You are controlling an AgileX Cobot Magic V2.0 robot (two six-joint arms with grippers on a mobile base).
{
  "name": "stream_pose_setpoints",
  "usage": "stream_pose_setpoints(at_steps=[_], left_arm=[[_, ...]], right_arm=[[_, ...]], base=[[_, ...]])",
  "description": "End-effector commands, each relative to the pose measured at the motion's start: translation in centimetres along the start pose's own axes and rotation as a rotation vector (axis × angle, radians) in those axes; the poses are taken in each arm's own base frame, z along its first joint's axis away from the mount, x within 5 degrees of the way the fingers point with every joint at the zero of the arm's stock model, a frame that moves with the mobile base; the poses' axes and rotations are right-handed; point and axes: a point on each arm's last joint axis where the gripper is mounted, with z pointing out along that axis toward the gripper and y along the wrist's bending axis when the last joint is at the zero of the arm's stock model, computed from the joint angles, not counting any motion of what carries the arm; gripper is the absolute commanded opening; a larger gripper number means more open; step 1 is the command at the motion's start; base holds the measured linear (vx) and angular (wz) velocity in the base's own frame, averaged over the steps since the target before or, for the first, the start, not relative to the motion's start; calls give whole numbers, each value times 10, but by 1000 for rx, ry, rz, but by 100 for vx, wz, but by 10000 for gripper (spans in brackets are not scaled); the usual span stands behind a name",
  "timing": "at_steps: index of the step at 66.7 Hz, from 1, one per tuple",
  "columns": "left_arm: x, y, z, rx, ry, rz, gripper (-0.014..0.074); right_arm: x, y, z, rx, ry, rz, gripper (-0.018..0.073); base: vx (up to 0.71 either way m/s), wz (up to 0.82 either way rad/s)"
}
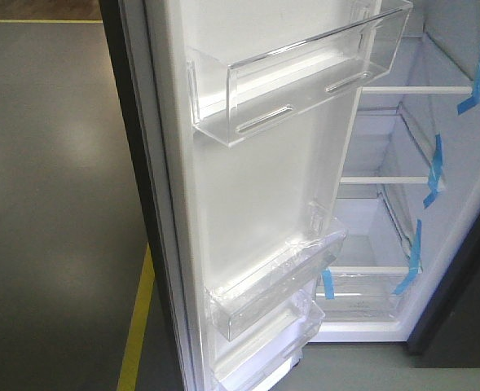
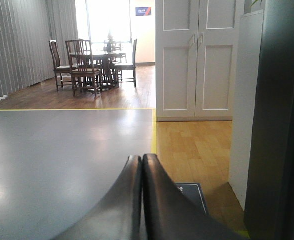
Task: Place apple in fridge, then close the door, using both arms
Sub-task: 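Approach the open refrigerator door and stop before its bins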
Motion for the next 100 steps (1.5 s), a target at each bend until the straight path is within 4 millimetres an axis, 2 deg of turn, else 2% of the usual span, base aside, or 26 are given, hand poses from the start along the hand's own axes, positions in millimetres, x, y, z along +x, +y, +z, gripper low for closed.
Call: stream_pose_setpoints(at_steps=[1,100], left_arm=[[-14,-1,-2,16,-108,-9,-6],[-14,-1,-2,16,-108,-9,-6]], right_arm=[[-10,6,-4,-37,-63,1,130],[-10,6,-4,-43,-56,0,130]], base=[[7,0],[2,-1]])
